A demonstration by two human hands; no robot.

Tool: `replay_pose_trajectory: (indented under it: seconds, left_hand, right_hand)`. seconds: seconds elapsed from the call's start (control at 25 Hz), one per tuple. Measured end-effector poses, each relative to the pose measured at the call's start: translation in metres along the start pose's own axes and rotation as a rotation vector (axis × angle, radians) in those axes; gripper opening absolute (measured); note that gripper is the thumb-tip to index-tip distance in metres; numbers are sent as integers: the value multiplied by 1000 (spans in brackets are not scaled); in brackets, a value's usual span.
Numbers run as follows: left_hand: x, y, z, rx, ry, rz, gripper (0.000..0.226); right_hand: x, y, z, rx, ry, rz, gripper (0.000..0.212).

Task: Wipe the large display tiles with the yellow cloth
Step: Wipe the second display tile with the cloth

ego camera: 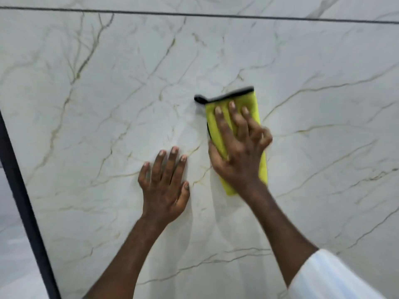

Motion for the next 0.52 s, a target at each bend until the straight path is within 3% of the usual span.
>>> replay_pose_trajectory:
  seconds: [0.12, 0.2, 0.36, 0.52]
  left_hand:
    - [7, -12, -3, -76, -21, 15, 67]
    - [37, -28, -3, -161, -10, -27, 64]
    - [106, -30, -1, -71, -2, -39, 70]
    - [102, -10, -4, 9, -21, -21, 71]
  right_hand:
    - [-96, 3, 1, -51, 21, 88, 81]
    - [-113, 3, 2, -24, 23, 120, 81]
    - [23, -2, -10, 19, -114, 62, 75]
    - [166, -18, -63, -8, -4, -1, 77]
Point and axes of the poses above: each hand's wrist, its own x-axis towards the middle knuckle, its own y-axis out of the palm, z = x × y, the point moved 6 cm from there along x, towards the middle knuckle
